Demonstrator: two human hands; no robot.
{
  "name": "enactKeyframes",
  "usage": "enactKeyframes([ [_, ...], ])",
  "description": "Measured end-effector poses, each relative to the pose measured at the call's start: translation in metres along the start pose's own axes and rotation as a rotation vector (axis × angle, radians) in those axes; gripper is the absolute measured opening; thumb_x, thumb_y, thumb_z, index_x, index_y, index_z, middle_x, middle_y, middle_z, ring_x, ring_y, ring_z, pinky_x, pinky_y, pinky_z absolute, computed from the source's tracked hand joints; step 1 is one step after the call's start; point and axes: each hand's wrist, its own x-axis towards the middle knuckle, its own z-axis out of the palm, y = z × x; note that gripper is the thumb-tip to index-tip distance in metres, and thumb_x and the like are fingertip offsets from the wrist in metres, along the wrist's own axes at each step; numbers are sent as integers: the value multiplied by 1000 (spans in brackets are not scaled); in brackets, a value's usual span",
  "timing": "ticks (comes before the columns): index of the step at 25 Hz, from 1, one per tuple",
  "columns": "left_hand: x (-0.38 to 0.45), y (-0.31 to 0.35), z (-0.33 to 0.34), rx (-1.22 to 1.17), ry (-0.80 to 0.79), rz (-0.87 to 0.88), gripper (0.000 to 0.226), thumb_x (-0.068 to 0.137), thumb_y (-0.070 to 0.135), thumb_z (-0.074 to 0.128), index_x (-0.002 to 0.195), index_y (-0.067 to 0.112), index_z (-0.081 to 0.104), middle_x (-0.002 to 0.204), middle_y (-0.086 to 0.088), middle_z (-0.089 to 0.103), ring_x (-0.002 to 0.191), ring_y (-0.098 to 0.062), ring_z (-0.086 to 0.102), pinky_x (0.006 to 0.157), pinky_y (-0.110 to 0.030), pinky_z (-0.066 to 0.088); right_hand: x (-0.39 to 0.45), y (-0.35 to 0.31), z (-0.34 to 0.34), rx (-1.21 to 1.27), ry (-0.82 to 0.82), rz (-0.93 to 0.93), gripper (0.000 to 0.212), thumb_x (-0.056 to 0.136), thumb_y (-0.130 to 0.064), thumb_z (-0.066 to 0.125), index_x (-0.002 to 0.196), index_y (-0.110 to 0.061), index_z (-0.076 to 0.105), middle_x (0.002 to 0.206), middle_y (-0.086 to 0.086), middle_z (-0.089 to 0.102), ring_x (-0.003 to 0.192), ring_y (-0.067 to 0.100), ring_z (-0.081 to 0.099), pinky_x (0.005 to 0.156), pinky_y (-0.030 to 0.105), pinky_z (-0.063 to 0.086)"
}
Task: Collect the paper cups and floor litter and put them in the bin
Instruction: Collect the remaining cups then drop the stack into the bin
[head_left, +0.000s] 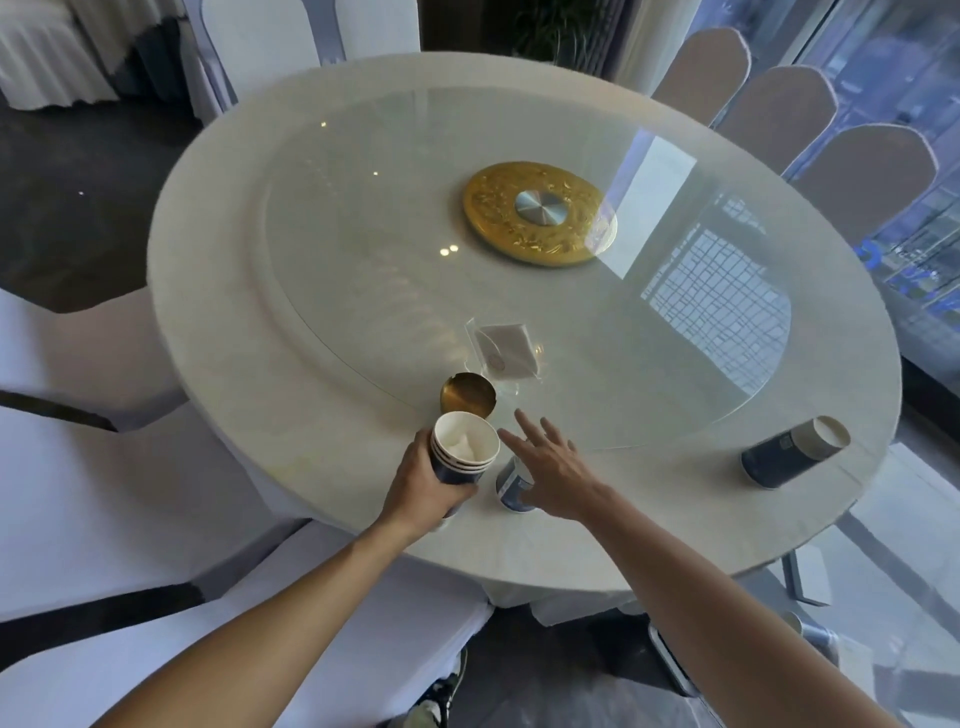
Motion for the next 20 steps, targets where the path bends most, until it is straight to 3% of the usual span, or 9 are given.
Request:
enactKeyframes([
  [3,5,-2,7,9,-21,-24,87,60,24,96,134,20,51,130,-2,65,119,-26,63,91,-36,54,5,5,3,-27,12,-28,66,93,-21,68,153,-23,39,164,7,25,138,39,33,104,51,46],
  [6,12,6,16,-1,-23,-16,86,61,21,97,134,18,51,129,-3,65,118,-26,63,87,-30,49,3,14,0,-78,53,-9,46,93,-23,67,136,-16,54,138,8,48,116,33,47,88,40,50],
  [9,17,25,28,-21,-23,29,90,63,20,97,139,18,49,132,-2,64,120,-23,61,94,-33,50,-11,27,0,-82,62,55,46,92,-30,71,132,-14,54,132,9,49,115,32,50,83,40,48],
  [14,17,56,53,-29,-78,98,102,57,31,97,145,26,44,138,-1,62,128,-23,60,108,-44,52,-49,61,27,-85,-118,236,67,86,-25,78,141,-9,43,136,10,52,122,30,53,99,39,49],
  [18,19,81,70,-67,-114,144,108,52,33,94,143,28,37,138,-1,58,128,-23,58,105,-40,52,-83,88,58,122,-90,344,58,81,-24,70,131,-16,43,130,4,55,116,28,55,98,43,49],
  [20,20,96,84,-75,-135,174,105,59,20,96,143,25,34,137,-2,57,127,-24,57,100,-35,52,-99,103,64,298,-43,403,54,74,-24,66,121,-22,41,121,1,55,108,25,55,93,42,50],
])
